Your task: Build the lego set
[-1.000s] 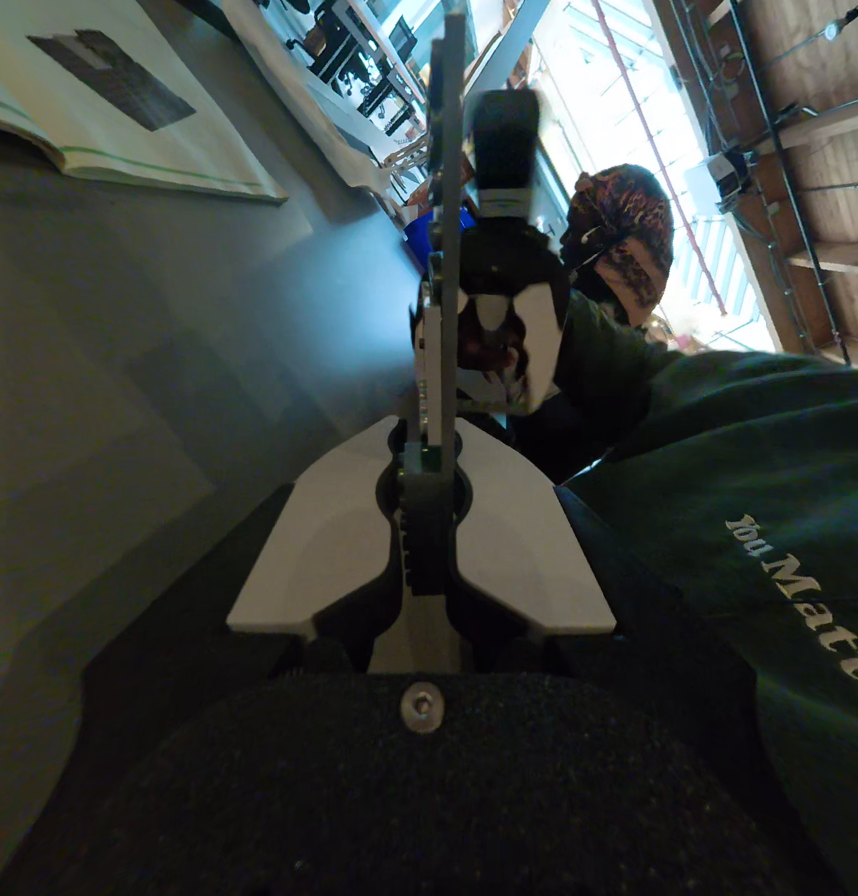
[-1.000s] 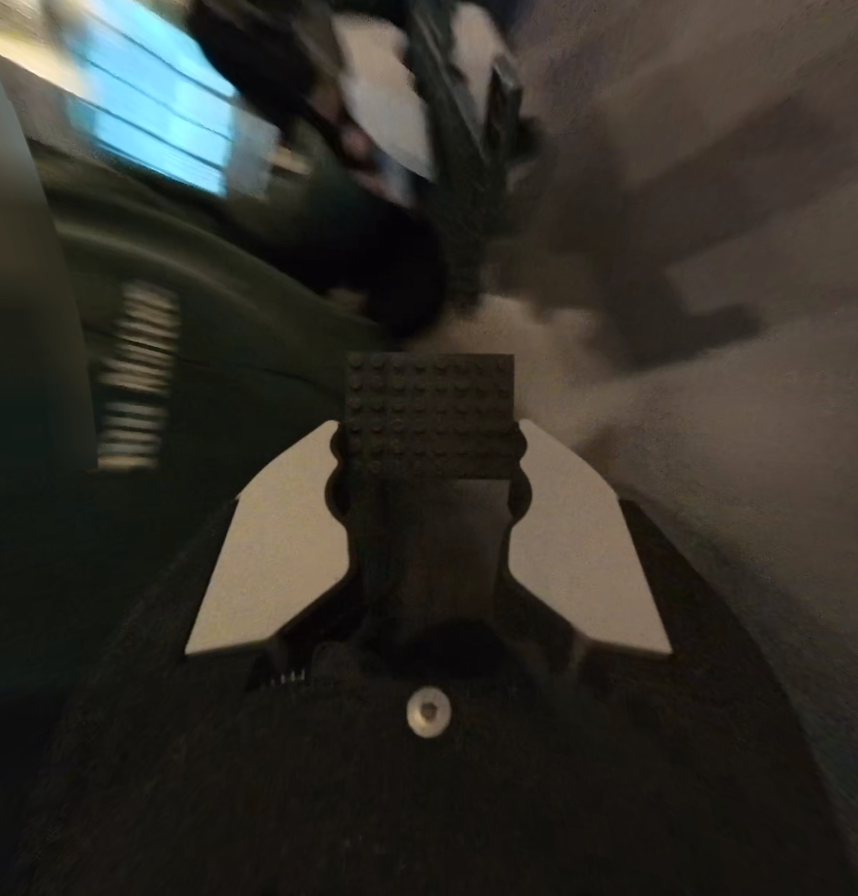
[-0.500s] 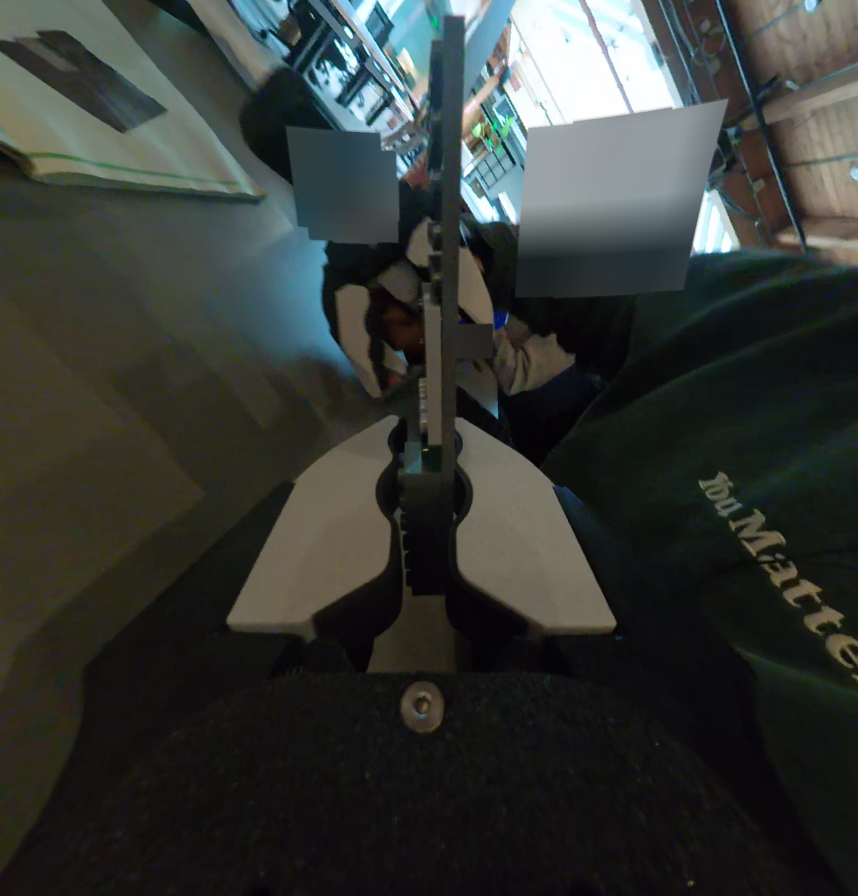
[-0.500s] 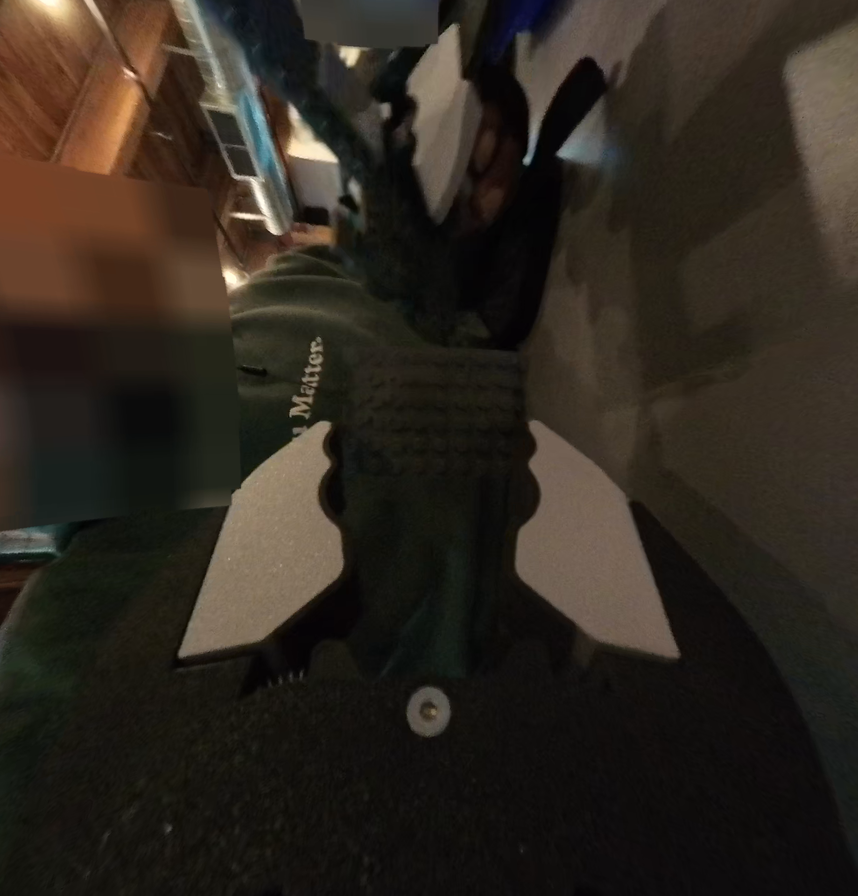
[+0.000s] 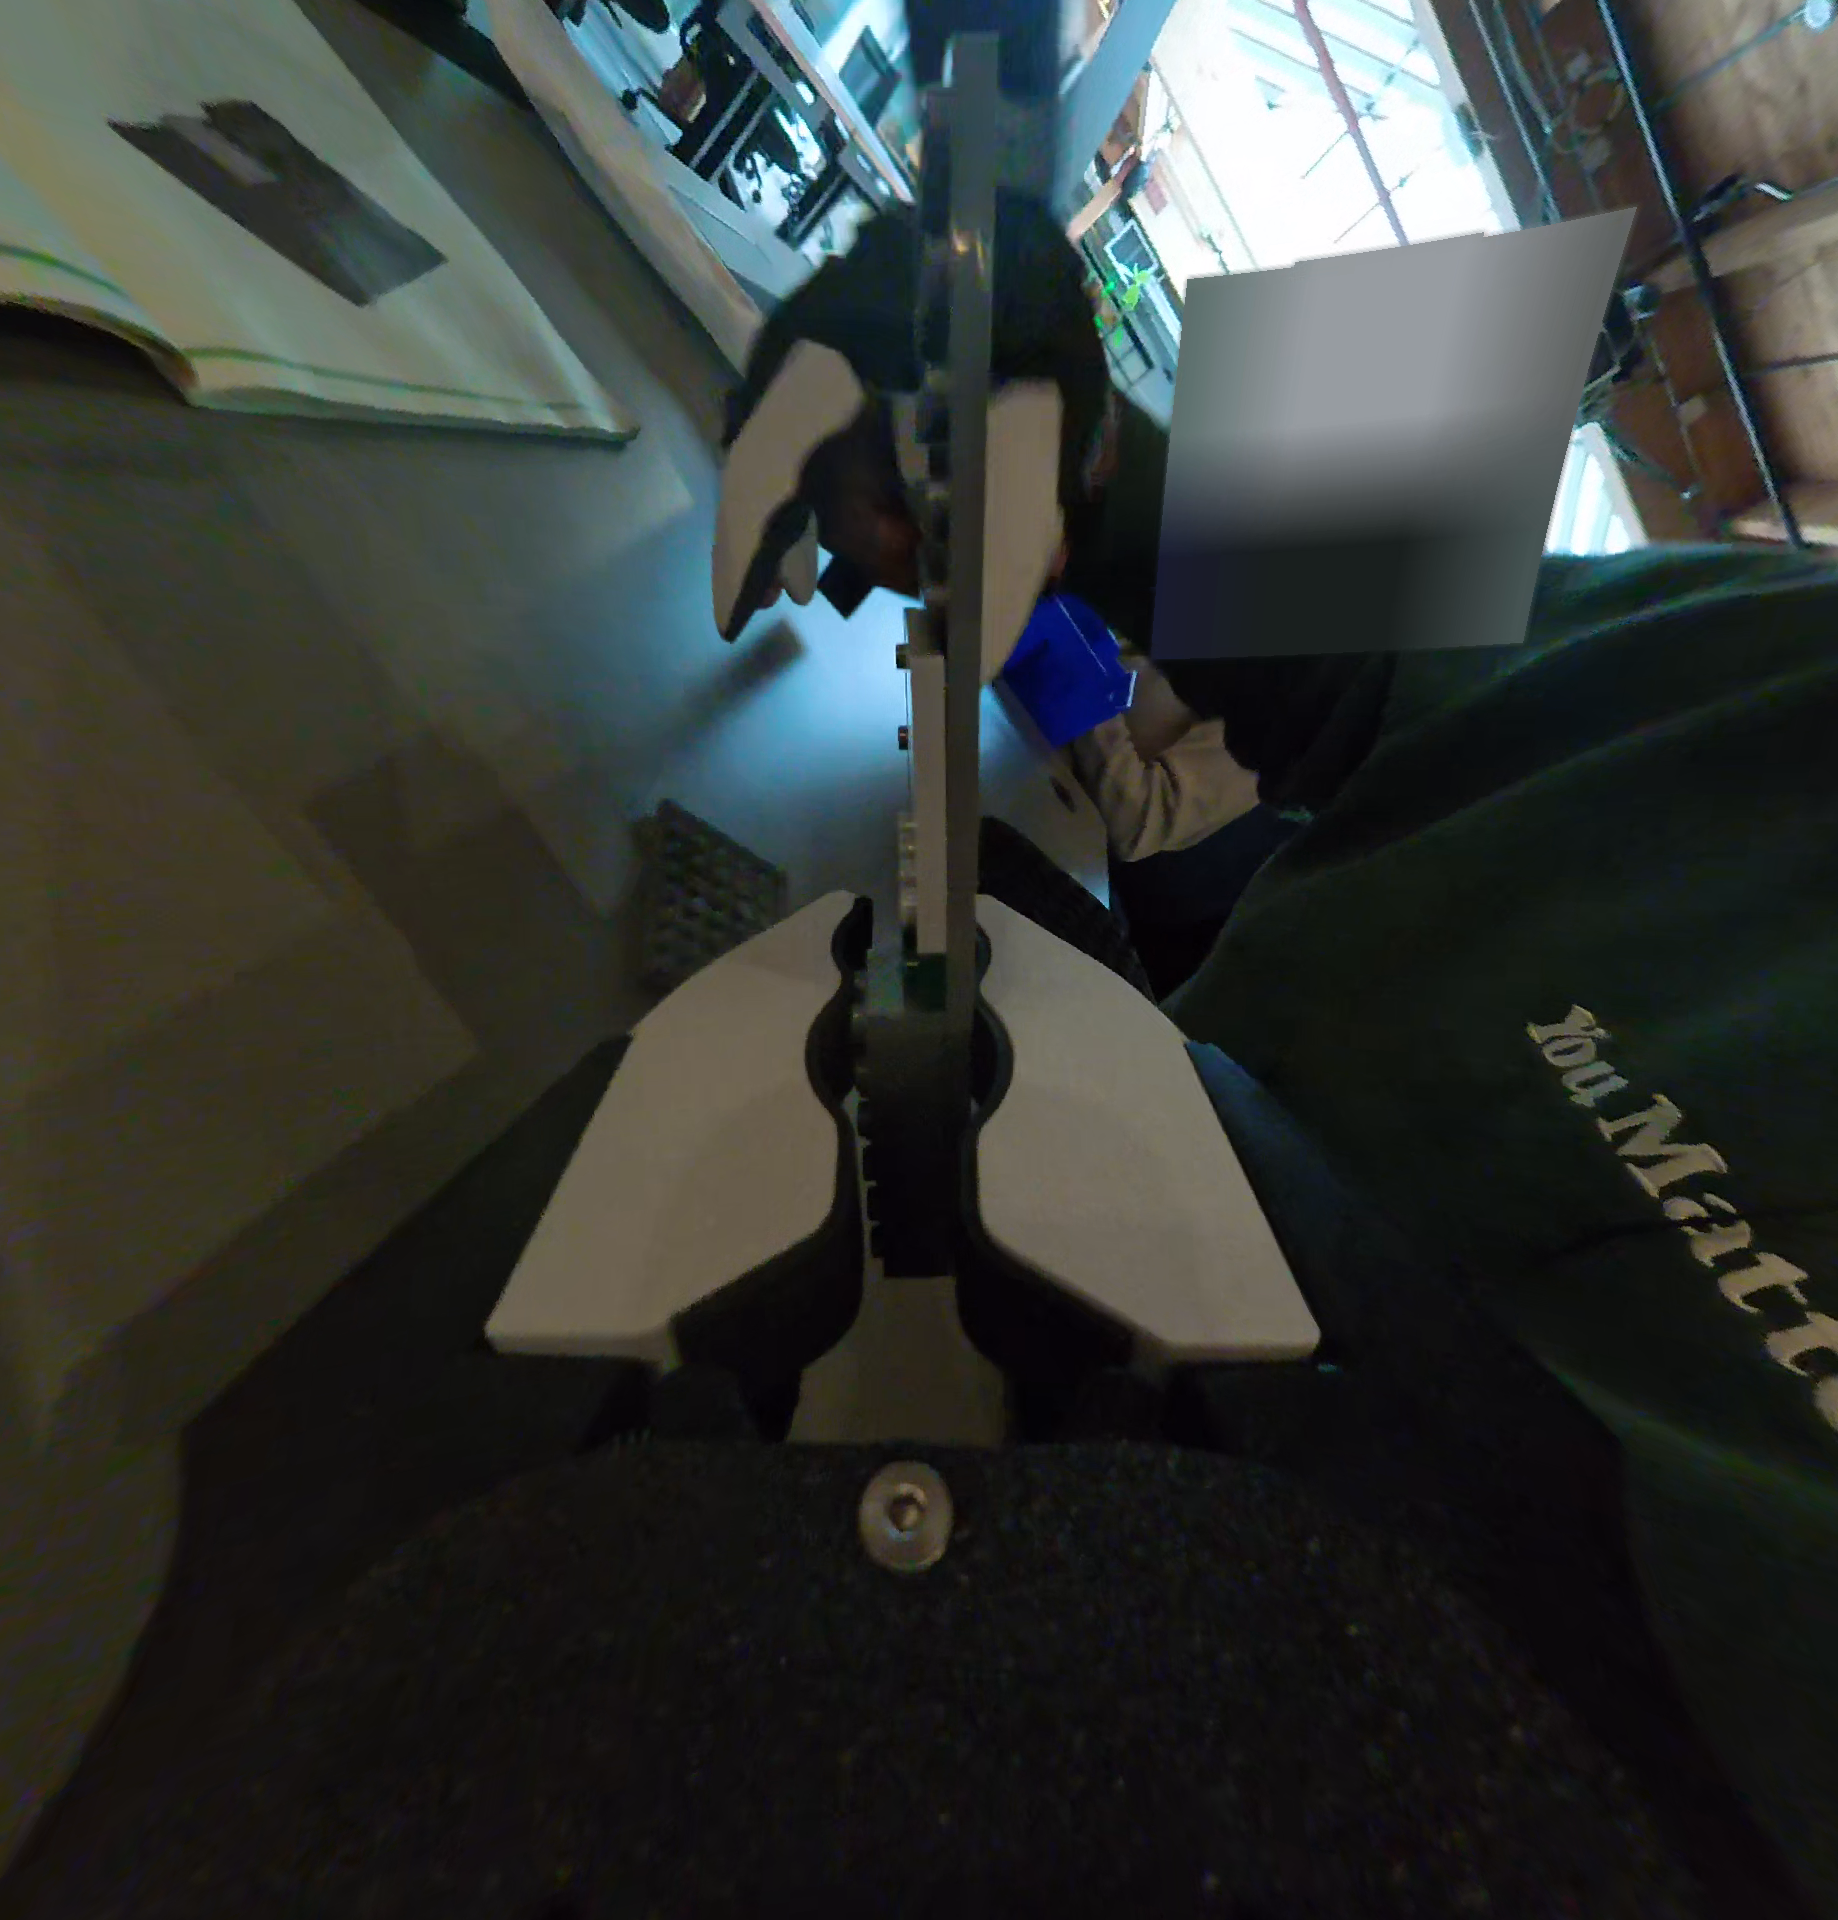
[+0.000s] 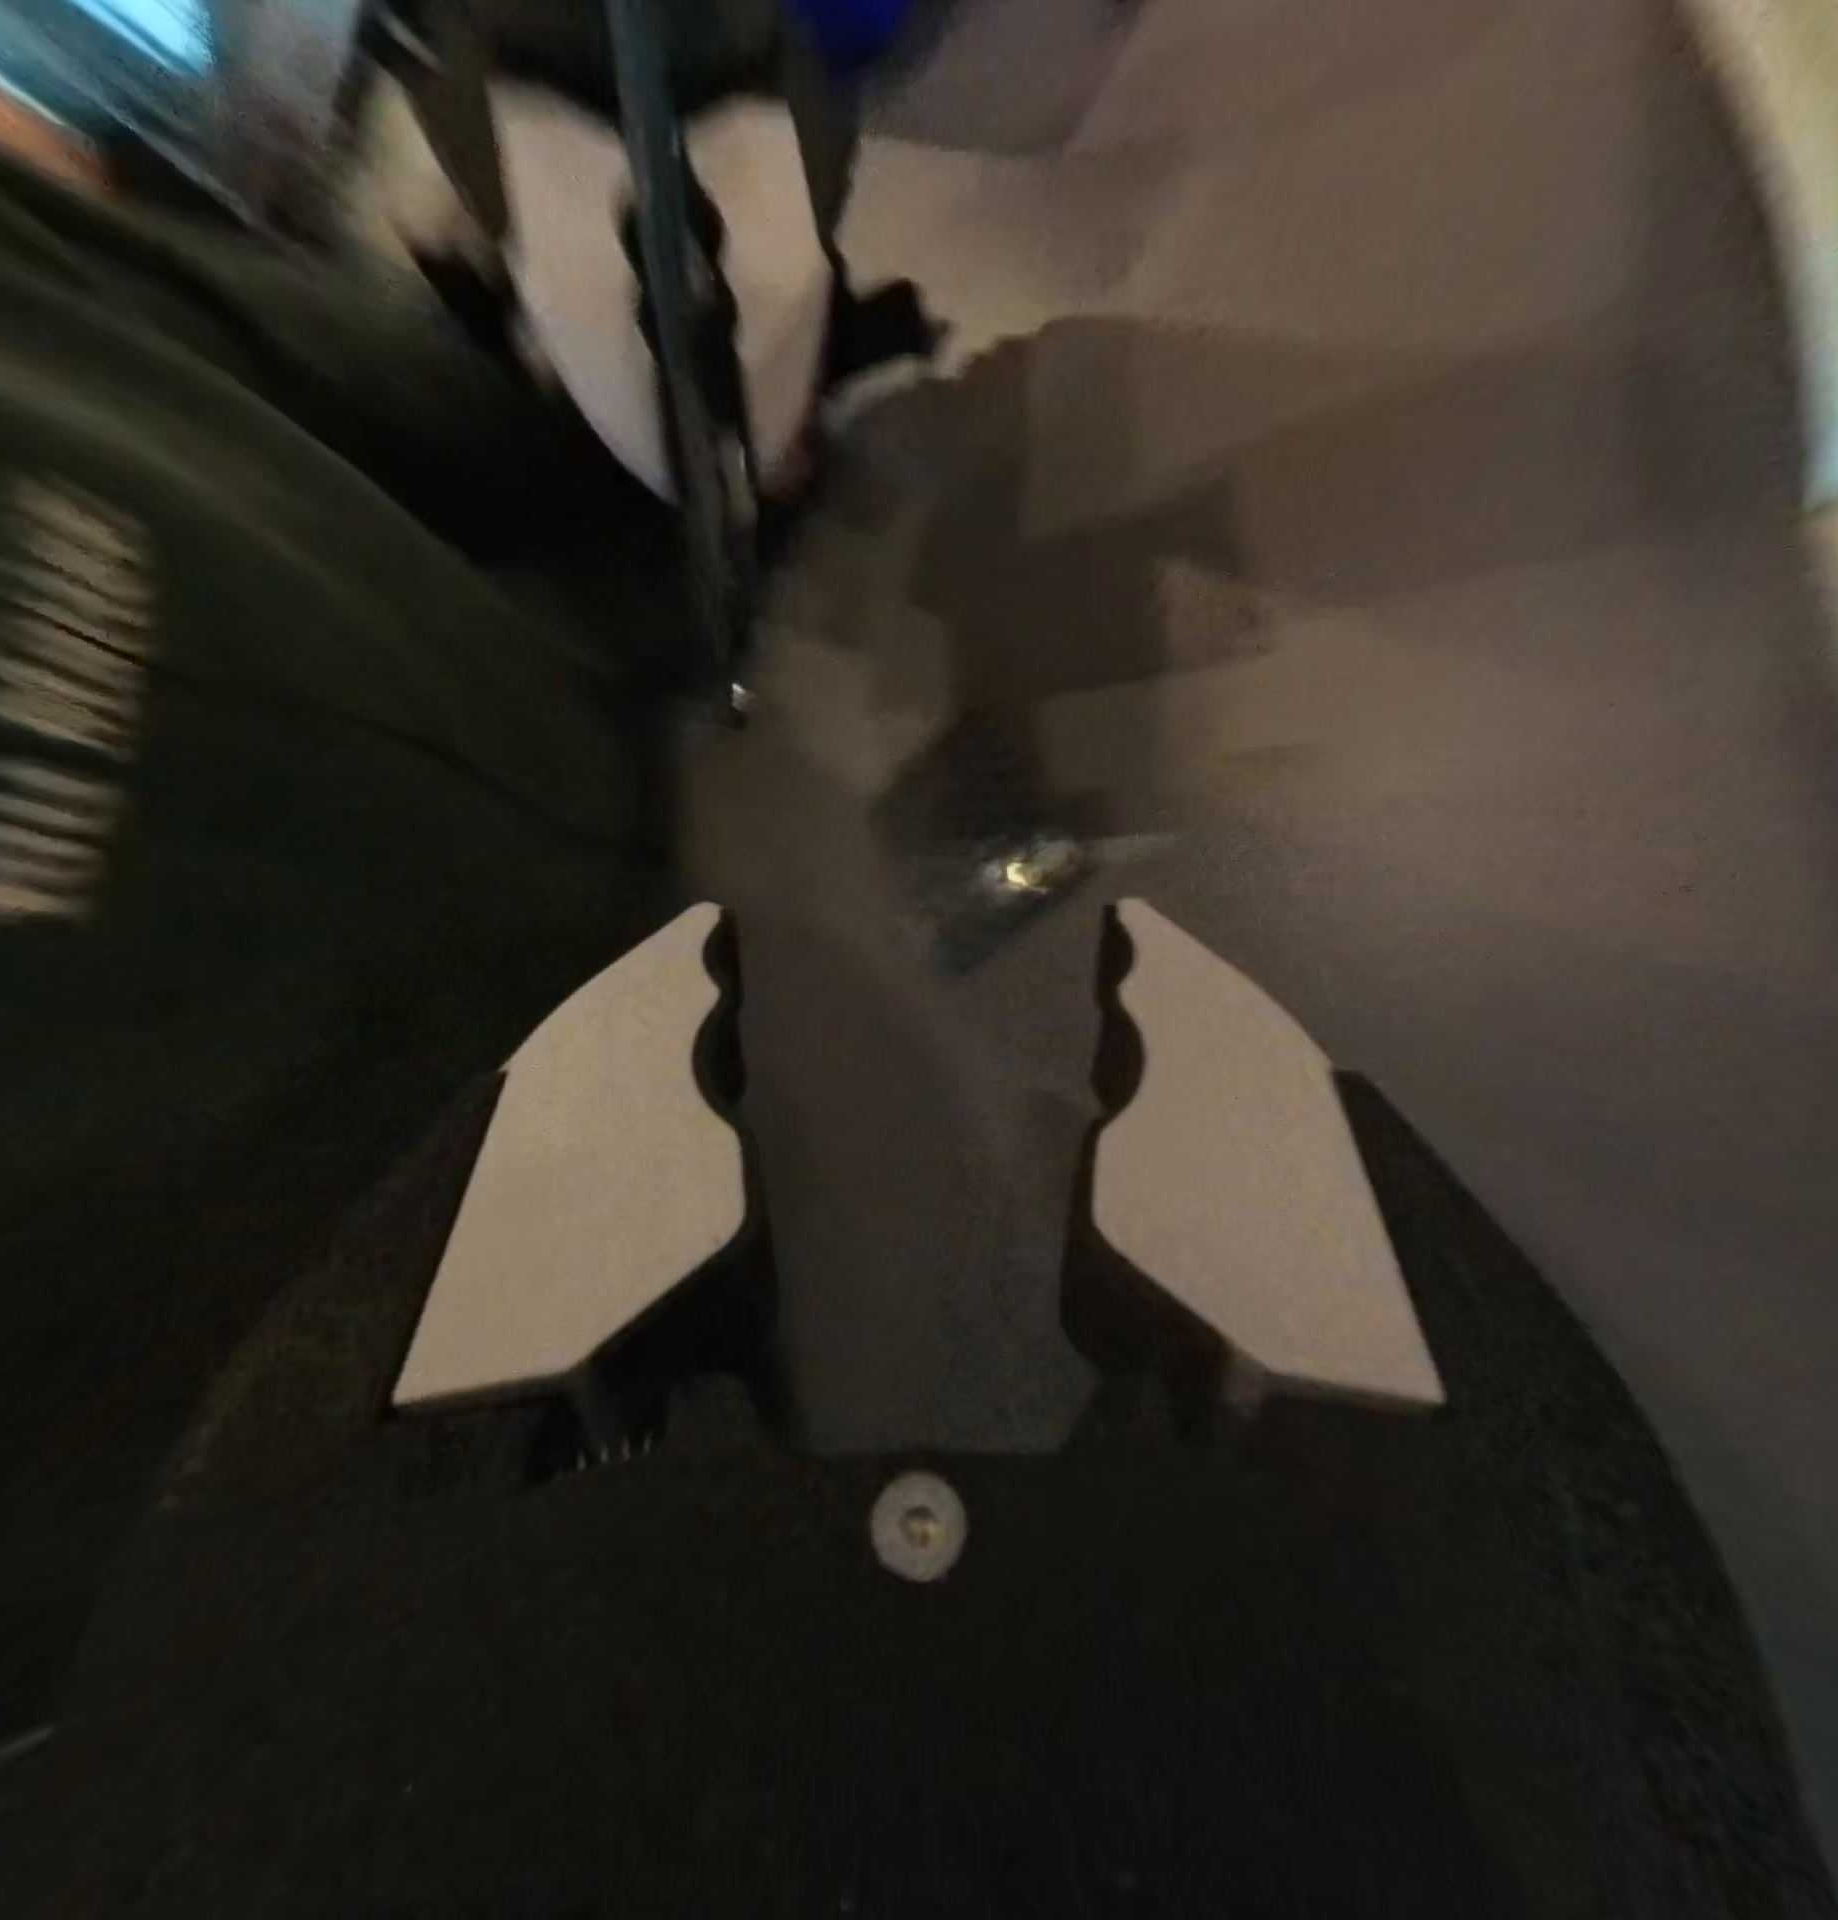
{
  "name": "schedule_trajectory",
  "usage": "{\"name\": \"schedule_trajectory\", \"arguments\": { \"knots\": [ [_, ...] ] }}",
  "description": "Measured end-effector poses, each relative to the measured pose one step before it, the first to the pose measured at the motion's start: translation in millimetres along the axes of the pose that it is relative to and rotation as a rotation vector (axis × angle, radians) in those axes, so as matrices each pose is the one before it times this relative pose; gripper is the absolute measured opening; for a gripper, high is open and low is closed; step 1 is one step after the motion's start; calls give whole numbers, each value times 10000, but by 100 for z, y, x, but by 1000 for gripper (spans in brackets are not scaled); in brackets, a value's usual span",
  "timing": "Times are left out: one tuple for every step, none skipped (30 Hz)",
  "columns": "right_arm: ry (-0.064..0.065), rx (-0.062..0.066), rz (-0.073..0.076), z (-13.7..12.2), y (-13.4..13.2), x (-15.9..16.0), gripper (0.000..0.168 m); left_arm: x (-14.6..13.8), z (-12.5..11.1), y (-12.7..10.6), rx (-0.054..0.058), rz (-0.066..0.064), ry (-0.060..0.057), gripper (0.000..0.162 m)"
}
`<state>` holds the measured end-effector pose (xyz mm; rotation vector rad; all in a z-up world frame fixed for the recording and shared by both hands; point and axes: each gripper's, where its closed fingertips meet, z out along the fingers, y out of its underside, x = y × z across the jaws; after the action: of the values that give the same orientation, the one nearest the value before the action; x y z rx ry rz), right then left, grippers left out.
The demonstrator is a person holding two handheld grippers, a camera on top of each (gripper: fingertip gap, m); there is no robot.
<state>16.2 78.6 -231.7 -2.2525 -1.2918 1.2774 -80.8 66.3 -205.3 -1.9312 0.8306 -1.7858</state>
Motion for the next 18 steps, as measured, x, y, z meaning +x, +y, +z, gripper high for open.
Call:
{"name": "schedule_trajectory", "arguments": {
  "knots": [
    [963,-141,-1267,439,299,277,64,-43,-93,-127,53,13,-24,14],
    [894,-194,-1280,516,302,108,62,-15,-112,-142,69,9,-15,14],
    [706,-240,-1162,604,295,-73,63,-13,-136,-121,62,32,-27,14],
    [552,-167,-1088,630,170,-210,65,-37,-133,-109,51,38,-52,14],
    [388,-31,-1024,629,-12,-373,65,-34,-145,-115,51,41,-53,14],
    [230,-7,-897,620,-78,-433,64,-14,-135,-108,49,37,-44,14],
    [94,-22,-711,589,-110,-377,61,1,-136,-124,52,54,-56,14],
    [-130,91,-389,485,-235,-363,62,-27,-152,-107,47,87,-96,14],
    [-328,132,-62,311,-217,-260,62,-20,-155,-118,50,98,-121,14],
    [-323,-21,6,214,98,22,61,67,-163,-85,51,100,-87,14],
    [-274,-140,-80,141,306,177,61,113,-150,-65,54,84,-59,14],
    [-362,-97,-39,73,251,92,58,87,-158,-63,68,62,-73,14],
    [-413,12,38,107,91,-14,54,63,-158,-31,74,37,-71,14],
    [-337,64,10,111,7,-21,50,71,-155,-11,84,15,-48,14],
    [-245,85,-29,112,-43,-10,46,76,-152,-25,100,-6,-27,14],
    [-187,22,-22,9,-10,-7,47,62,-161,-12,99,-14,-30,14],
    [-173,-55,83,-108,97,41,47,16,-180,1,88,3,-55,14],
    [-196,-51,238,-274,154,89,46,-63,-220,-23,79,21,-96,14]
  ]
}}
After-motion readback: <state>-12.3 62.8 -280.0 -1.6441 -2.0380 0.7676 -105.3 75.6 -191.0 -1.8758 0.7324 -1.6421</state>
